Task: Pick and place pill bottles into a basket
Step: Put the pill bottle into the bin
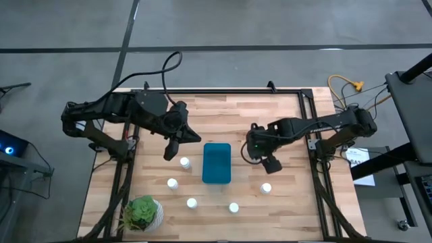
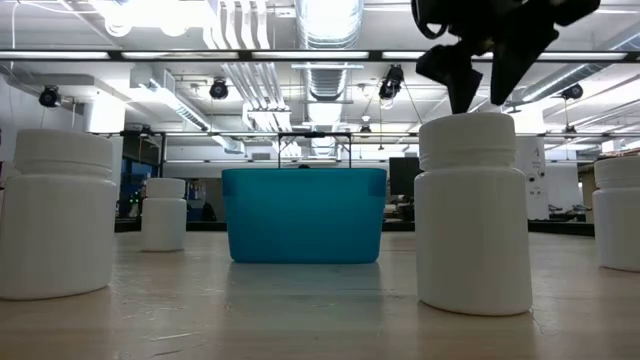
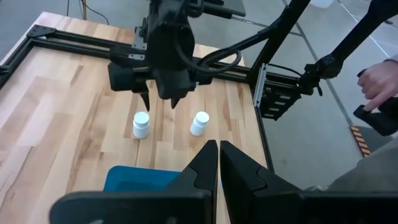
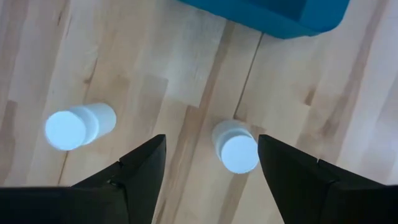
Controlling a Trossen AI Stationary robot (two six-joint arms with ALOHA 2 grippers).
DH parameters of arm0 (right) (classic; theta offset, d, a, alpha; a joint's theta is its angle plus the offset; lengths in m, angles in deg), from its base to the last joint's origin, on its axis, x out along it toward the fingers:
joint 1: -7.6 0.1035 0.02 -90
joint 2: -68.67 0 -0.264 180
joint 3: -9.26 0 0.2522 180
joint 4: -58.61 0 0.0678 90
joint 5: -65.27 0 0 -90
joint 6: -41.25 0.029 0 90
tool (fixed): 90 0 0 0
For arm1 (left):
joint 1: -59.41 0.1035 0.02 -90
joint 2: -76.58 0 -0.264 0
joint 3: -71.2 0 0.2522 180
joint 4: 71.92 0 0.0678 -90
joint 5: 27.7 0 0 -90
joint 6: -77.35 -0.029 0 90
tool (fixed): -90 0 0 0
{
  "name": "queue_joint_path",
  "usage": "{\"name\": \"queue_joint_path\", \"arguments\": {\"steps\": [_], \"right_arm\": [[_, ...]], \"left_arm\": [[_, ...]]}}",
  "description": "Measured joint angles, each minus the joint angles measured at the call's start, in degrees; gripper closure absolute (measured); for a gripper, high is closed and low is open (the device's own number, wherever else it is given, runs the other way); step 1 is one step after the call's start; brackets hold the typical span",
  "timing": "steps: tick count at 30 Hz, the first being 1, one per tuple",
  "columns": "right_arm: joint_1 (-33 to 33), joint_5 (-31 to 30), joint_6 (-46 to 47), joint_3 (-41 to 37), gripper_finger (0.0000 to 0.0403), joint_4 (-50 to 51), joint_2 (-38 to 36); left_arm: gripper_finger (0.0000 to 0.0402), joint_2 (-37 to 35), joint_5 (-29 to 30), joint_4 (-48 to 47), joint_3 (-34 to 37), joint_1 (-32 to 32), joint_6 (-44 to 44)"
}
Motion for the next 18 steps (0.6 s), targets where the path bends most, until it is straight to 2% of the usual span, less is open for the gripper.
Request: {"name": "queue_joint_path", "arguments": {"steps": [6,18], "right_arm": [[-1.0,0.2,-1.4,-4.5,0.0152,-2.2,0.0],[-8.4,2.9,-2.2,-10.1,0.0153,-6.4,0.0]], "left_arm": [[0.0402,0.0,0.0,0.0,0.0,0.0,0.0],[0.0402,0.0,0.0,0.0,0.1,0.0,0.0]]}}
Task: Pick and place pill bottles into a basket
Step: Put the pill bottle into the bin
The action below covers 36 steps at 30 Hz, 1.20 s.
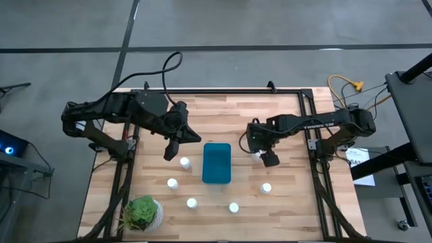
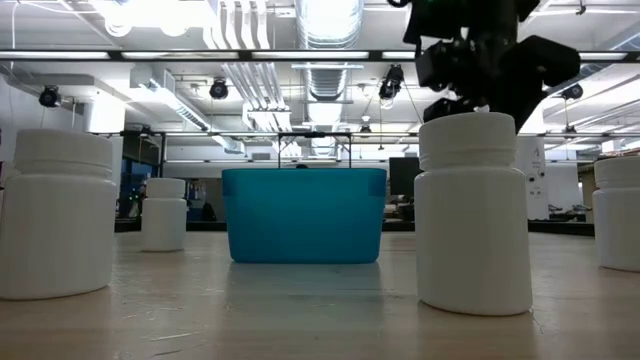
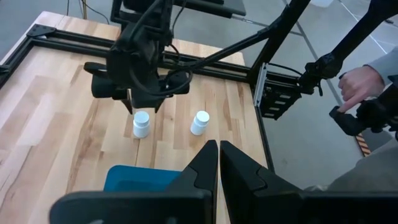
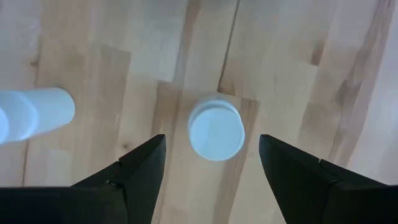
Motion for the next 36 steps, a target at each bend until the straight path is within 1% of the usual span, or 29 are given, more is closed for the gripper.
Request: {"name": "queue_joint_path", "arguments": {"steps": [8,16,36], "right_arm": [[-0.3,0.2,-1.4,-1.4,0.0154,-4.3,0.0],[-0.3,1.0,-0.6,-4.4,0.0156,-6.0,0.4],[-0.3,1.1,0.3,-7.3,0.0166,-9.9,0.4]], "left_arm": [[0.0402,0.0,0.0,0.0,0.0,0.0,-0.1],[0.0402,0.0,0.0,0.0,0.1,0.0,-0.5],[0.0402,0.0,0.0,0.0,0.1,0.1,-1.6]]}}
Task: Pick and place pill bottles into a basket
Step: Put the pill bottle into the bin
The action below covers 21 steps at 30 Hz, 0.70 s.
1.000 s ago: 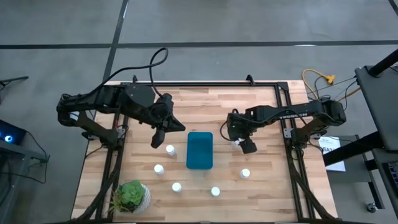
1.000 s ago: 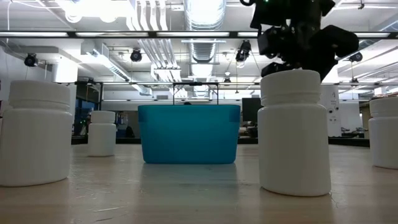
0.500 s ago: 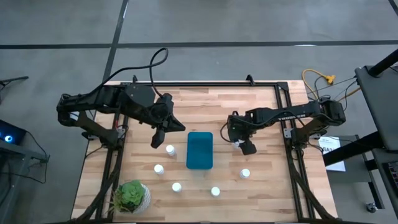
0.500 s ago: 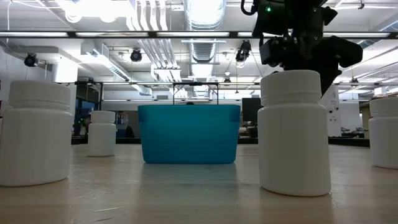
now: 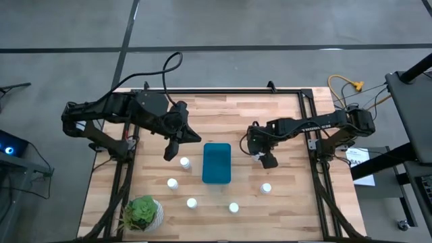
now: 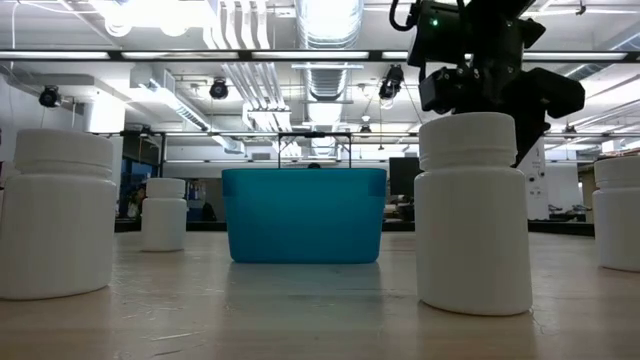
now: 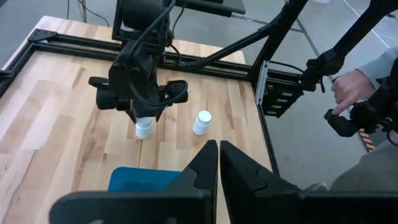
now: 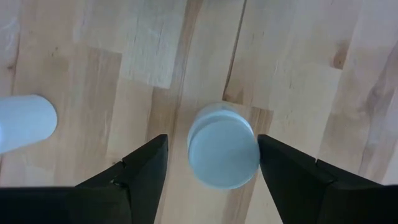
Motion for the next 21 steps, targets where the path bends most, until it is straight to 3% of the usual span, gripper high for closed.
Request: {"name": "queue_joint_path", "arguments": {"steps": [7,21], "right_arm": [[-0.1,-0.1,0.4,0.0,0.0177,-0.7,0.0],[-0.6,-1.4,1.1,0.0,0.0261,-0.9,0.0]], "left_arm": [[0.0402,0.0,0.0,0.0,0.0,0.0,0.0],[0.0402,0.0,0.0,0.0,0.0,0.0,0.1]]}}
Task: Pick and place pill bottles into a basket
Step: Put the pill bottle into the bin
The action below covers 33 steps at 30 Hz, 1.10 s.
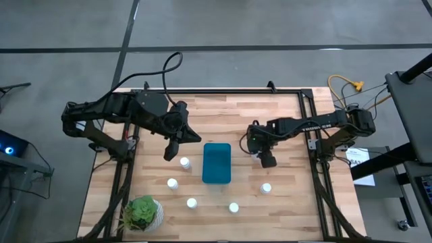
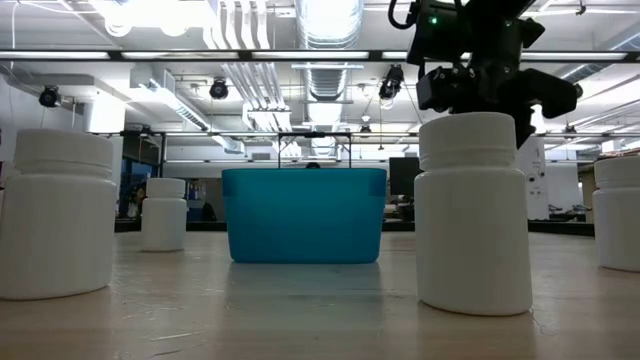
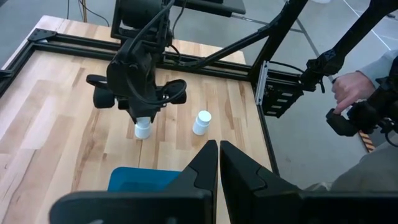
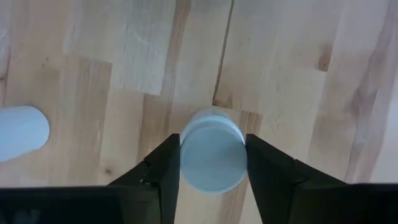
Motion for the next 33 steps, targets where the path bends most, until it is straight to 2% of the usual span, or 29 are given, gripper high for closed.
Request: {"name": "queue_joint_path", "arguments": {"steps": [6,11,25,33], "right_arm": [[-0.5,-0.2,2.3,0.3,0.0261,0.8,-0.3],[-0.5,-0.2,1.2,5.5,0.026,4.4,-0.4],[-2.0,-1.7,-1.7,30.1,0.0258,16.5,0.9],[-2.0,-1.8,-2.6,46.7,0.0257,25.3,13.4]], "left_arm": [[0.0402,0.0,0.0,0.0,0.0,0.0,0.0],[0.0402,0.0,0.0,0.0,0.0,0.0,0.0],[0.0402,-0.1,0.0,2.3,0.0,0.0,0.0],[0.0402,-2.2,0.0,4.9,-0.1,0.0,-0.4]]}}
